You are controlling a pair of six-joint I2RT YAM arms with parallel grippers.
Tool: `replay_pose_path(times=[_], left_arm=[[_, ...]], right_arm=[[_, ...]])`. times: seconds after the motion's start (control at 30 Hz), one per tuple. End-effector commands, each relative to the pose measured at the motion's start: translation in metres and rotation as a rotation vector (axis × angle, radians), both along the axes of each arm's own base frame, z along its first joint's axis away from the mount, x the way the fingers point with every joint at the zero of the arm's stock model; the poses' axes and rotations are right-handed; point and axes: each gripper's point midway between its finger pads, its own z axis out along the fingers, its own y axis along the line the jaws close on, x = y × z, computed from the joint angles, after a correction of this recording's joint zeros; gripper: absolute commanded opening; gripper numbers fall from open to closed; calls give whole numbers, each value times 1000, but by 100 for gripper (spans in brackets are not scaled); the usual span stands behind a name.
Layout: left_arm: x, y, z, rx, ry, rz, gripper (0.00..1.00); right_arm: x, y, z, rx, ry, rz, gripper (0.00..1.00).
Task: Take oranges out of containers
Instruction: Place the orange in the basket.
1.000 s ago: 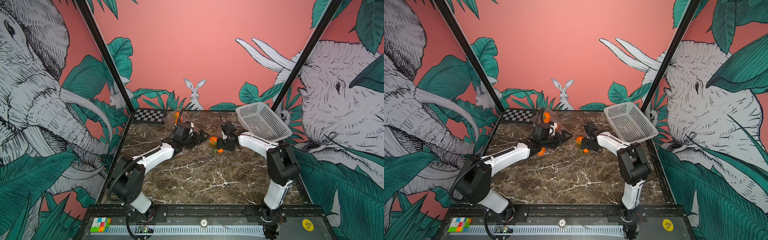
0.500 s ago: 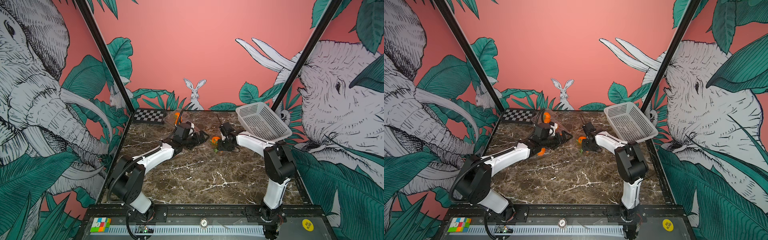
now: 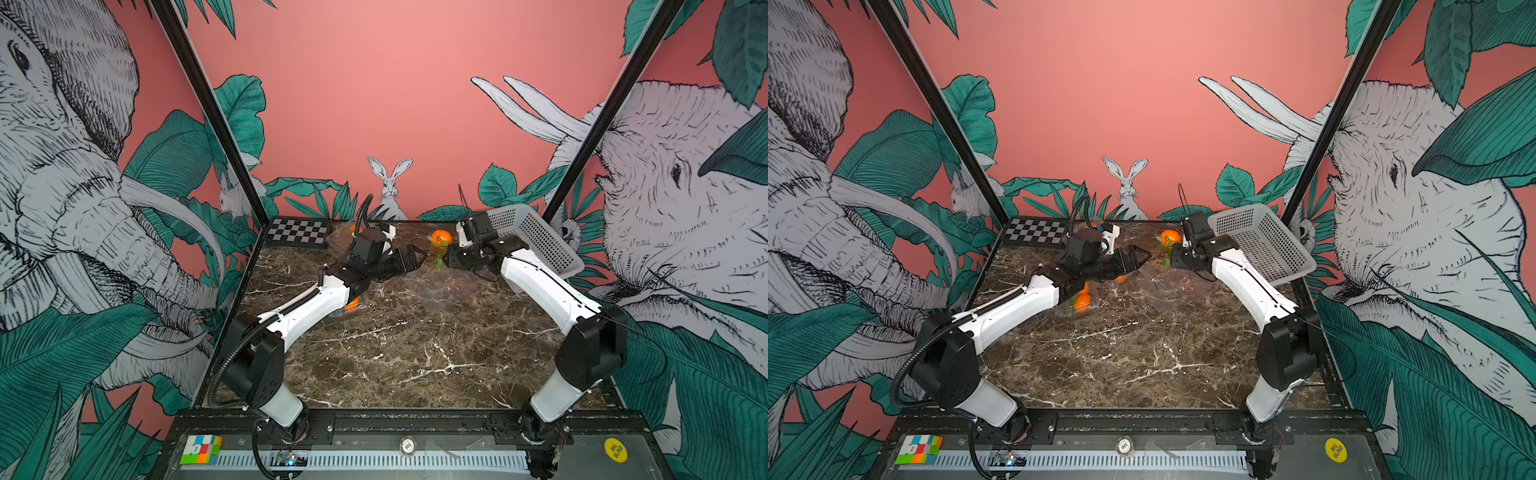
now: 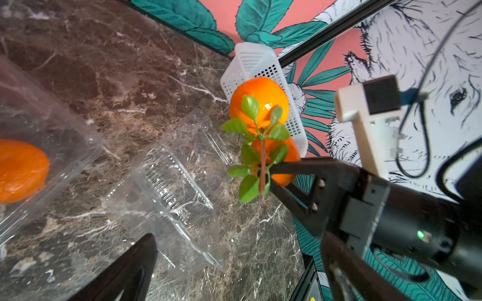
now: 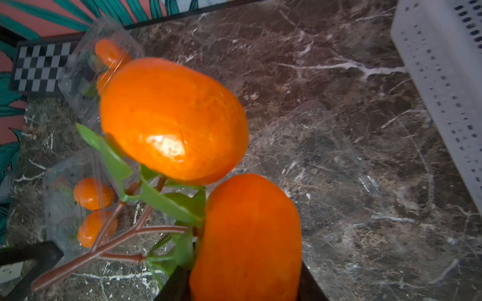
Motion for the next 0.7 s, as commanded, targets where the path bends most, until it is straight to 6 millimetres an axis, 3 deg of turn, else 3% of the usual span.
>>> replay_pose_path(times=[0.0,0.13,0.33,0.47,0.67], left_arm=[[-3,-21,15,26,-54,-49,99],[-11,-64,21,43,-91,-142,99],[-13,-109,17,30,-87,-234,99],[-12,-123,10,25,-72,-255,99],[-11,-131,-12,35,-30,-265,99]], right_arm=[[14,-47,12,-1,-18,-110,40],[30,-105,12,-23,-34,-253,40],[41,-168,-3,-76,-46,-415,40],[47,-200,-15,-86,-41,-489,40],[55,-233,-60,-105,45,-534,41]])
